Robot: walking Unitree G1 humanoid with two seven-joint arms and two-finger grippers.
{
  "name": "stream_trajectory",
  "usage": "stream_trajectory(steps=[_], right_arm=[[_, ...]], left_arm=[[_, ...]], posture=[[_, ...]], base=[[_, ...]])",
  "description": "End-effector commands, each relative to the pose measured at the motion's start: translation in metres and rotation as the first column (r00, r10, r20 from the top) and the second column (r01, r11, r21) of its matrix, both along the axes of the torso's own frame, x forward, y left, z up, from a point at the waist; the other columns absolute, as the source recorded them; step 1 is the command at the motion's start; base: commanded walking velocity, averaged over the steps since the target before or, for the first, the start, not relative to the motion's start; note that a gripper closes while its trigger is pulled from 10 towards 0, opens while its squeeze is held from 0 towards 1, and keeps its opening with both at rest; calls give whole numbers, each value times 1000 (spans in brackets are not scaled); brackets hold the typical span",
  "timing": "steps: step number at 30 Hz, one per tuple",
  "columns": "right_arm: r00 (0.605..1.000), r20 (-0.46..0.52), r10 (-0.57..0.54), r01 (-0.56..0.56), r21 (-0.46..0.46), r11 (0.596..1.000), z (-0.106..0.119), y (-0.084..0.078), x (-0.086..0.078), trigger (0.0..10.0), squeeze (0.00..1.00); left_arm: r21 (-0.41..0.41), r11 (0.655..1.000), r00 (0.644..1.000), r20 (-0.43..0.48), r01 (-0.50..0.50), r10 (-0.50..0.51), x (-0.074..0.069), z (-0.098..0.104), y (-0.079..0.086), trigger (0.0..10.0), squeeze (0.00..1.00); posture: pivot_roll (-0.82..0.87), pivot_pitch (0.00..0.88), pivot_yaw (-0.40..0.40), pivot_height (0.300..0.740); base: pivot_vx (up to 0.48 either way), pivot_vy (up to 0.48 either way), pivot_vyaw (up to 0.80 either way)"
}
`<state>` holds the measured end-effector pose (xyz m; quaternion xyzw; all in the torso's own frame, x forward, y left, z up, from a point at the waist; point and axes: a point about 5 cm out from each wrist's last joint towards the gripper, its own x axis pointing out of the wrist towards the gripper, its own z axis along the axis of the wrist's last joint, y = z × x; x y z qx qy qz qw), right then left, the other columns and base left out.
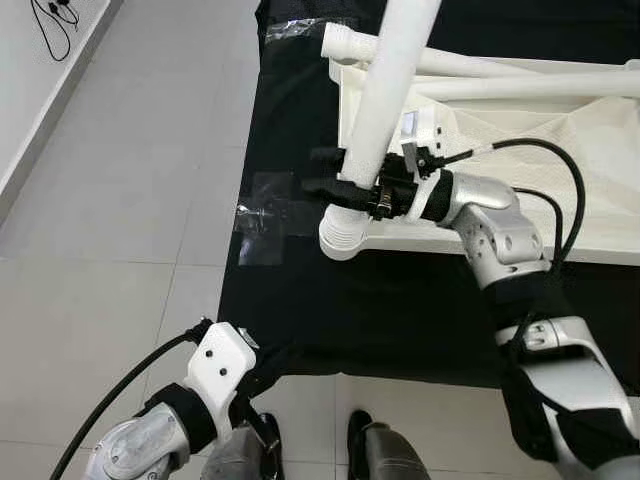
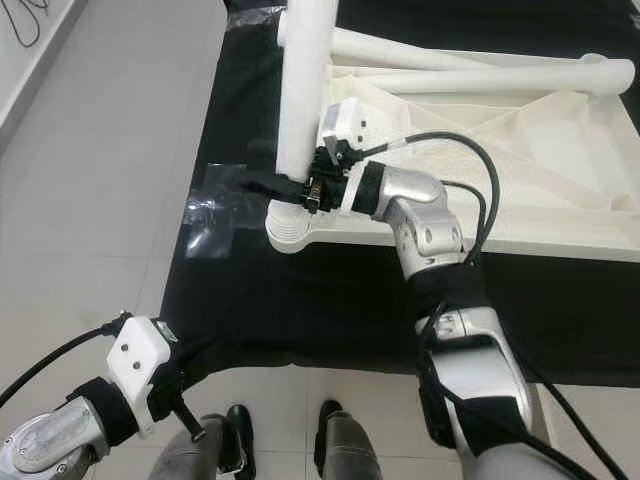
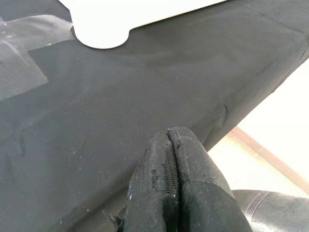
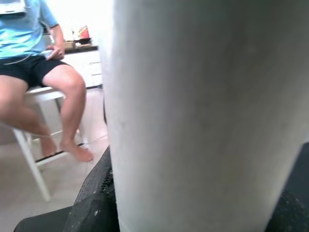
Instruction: Building children table
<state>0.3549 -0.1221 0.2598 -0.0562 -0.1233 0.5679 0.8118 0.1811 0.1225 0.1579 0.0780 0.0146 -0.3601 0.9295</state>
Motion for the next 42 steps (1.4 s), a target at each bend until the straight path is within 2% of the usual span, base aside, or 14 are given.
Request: stream_trajectory(steps=[1,7,8,10,14,16,24,28,31,35,38,39,42], right_arm=[[989,-127,-79,73,-49,996,-38,-8,0,10000,0],[988,-97,-120,122,13,992,-41,-9,-3,10000,0],[988,-97,-120,122,13,992,-41,-9,-3,10000,0],[989,-20,-144,144,-6,990,-46,-9,-7,10000,0],[991,-5,-132,132,-13,991,-47,-7,-10,10000,0],[995,37,-93,96,-76,992,-50,-3,-16,10000,0],[995,69,-68,78,-147,986,-55,-1,-19,10000,0],[994,103,-34,57,-222,973,-57,0,-20,10000,0],[994,105,31,2,-302,953,-58,1,-24,10000,0],[995,78,58,-30,-328,944,-58,2,-26,10000,0],[999,26,23,-14,-308,951,-56,3,-22,10000,0],[1000,-21,-23,17,-270,963,-53,4,-16,10000,0],[999,-34,-38,28,-255,966,-51,5,-14,10000,0]], left_arm=[[-3,1000,999,-39,-1,1,-3,-6,-1,10000,0],[-2,1000,999,-40,0,0,-2,-7,-1,10000,0],[-2,1000,999,-40,0,0,-2,-7,-1,10000,0],[0,1000,999,-39,-1,1,-2,-7,-1,10000,0],[1,1000,999,-39,-1,1,-2,-7,-1,10000,0],[2,1000,999,-39,1,-1,-1,-7,-1,10000,0],[2,1000,999,-37,-2,2,-1,-7,-1,10000,0],[1,1000,999,-36,-3,3,0,-7,-1,10000,0],[0,1000,999,-35,-1,1,0,-7,-1,10000,0],[0,1000,999,-36,-1,1,0,-7,-2,10000,0],[0,1000,999,-35,-1,1,0,-8,-2,10000,0],[0,1000,999,-36,0,0,0,-8,-2,10000,0],[0,1000,999,-36,0,0,0,-8,-2,10000,0]], posture=[[157,360,-26,740],[157,360,-26,740],[157,360,-26,740],[159,359,-24,740],[157,358,-23,740],[156,357,-25,740],[156,357,-27,740],[154,355,-29,740],[153,354,-30,740],[151,350,-31,740],[149,347,-32,740],[149,344,-34,740],[149,344,-34,740]], base=[[0,0,0],[0,0,0],[0,0,0],[0,0,0],[0,0,0],[0,0,0],[0,0,0],[0,0,0],[0,0,0],[0,0,0],[0,0,0],[0,0,0],[0,0,0]])
